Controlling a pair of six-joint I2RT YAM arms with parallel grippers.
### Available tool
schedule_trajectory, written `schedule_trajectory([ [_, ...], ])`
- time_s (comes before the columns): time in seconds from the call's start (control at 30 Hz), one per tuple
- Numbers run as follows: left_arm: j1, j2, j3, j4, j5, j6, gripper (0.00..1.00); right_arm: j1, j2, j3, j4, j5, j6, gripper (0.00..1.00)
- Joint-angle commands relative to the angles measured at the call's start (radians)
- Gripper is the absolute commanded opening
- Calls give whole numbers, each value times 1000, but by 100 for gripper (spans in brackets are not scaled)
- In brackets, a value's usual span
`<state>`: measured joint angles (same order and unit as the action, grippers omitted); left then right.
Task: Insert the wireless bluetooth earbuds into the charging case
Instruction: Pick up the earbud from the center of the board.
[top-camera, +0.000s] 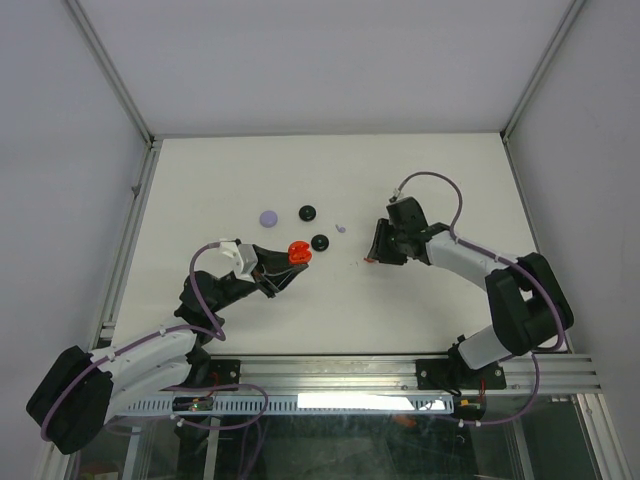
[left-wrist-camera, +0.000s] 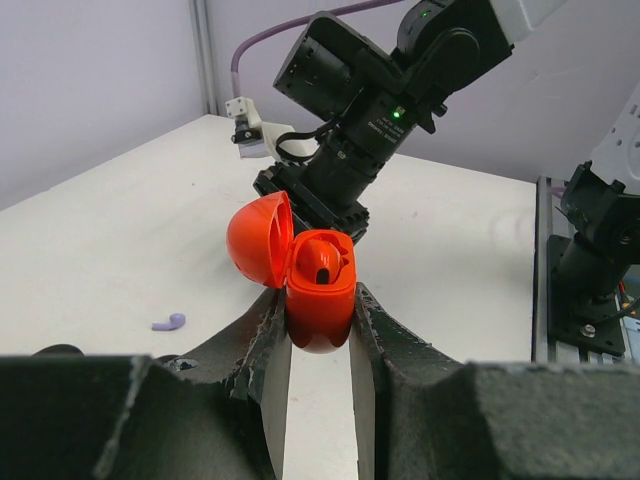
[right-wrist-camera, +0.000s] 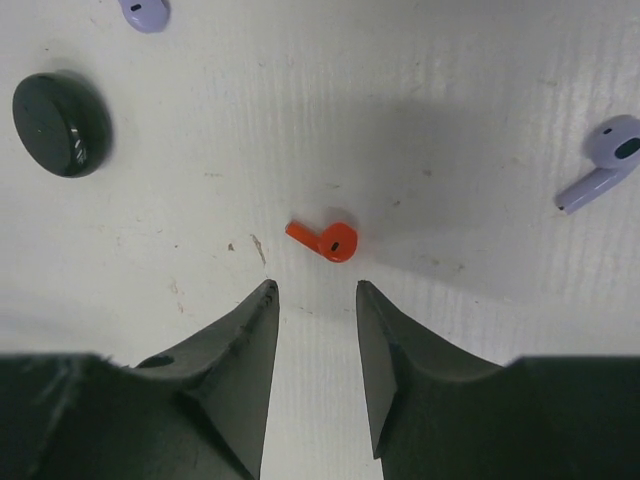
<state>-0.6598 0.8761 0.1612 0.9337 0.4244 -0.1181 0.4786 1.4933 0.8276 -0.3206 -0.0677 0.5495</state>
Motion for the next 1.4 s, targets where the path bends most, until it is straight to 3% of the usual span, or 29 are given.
schedule_trajectory([
  [0.0,0,-5,18,36,1,0,0,6,28,-4,87,-27,43,40],
  [0.6,-1,-22,24,12,-6,6,0,7,199,142,88,-25,-59,36],
  [0.77,-1,-32,26,-3,-7,6,0,16,237,209,13,-46,-114,34],
  [1.07,-1,-24,28,-1,-4,9,0,62,248,280,-166,49,-211,34],
  [1.37,-1,-23,26,-3,-3,6,0,108,308,325,-217,94,-237,32],
])
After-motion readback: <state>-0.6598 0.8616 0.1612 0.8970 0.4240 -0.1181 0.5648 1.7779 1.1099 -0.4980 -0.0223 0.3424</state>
